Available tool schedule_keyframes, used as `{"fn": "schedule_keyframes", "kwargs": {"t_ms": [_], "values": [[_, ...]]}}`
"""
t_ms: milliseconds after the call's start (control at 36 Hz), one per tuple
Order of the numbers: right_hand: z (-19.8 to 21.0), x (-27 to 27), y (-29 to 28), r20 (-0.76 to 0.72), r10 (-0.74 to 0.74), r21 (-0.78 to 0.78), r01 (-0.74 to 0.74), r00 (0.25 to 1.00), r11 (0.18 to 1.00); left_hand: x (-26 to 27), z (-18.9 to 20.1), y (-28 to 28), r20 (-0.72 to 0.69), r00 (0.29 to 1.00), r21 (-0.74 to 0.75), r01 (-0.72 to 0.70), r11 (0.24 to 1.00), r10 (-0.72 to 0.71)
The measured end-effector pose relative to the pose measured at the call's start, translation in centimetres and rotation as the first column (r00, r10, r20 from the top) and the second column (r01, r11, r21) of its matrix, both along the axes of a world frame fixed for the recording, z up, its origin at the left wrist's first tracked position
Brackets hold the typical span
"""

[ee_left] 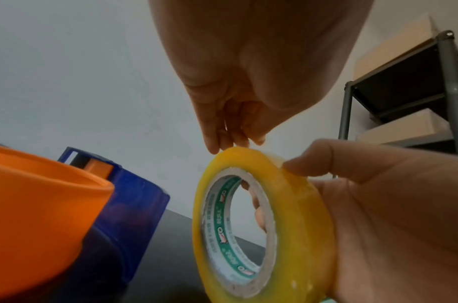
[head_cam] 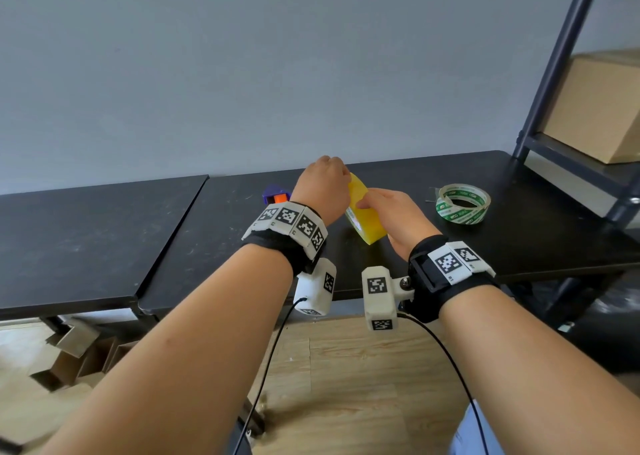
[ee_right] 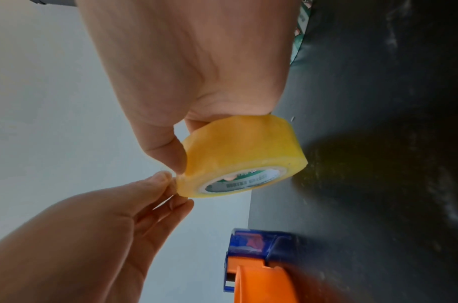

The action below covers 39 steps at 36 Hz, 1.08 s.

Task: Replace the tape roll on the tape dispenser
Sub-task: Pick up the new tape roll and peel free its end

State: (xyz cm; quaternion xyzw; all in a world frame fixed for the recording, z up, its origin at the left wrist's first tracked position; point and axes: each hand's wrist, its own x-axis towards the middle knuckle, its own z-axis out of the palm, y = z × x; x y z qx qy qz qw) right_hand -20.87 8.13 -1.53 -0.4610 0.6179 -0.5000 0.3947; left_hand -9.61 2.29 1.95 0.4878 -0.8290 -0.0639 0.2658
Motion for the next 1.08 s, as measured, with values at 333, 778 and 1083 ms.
{"fn": "schedule_keyframes", "kwargs": {"t_ms": [333,778,1083], "values": [[-0.2,-0.6,0.1,0.021,-0.004,0.019,0.004,1.0,1.0,-0.1,0.3,-0.5,-0.213,0.975,0.132,0.094,0.987,-0.064],[-1.1,-0.8,0.4,-0.196,0.002,-0.042,-0.01,0.981,0.999,-0.4,-0.2,-0.4,-0.108,0.994,-0.042,-0.005,0.999,0.0],[-0.3,-1.1,0.2,-0.225,-0.019,-0.075,0.002,0.974,0.997,-0.3,0.3,0.2,-0.166,0.986,-0.024,-0.002,1.0,-0.002]]}}
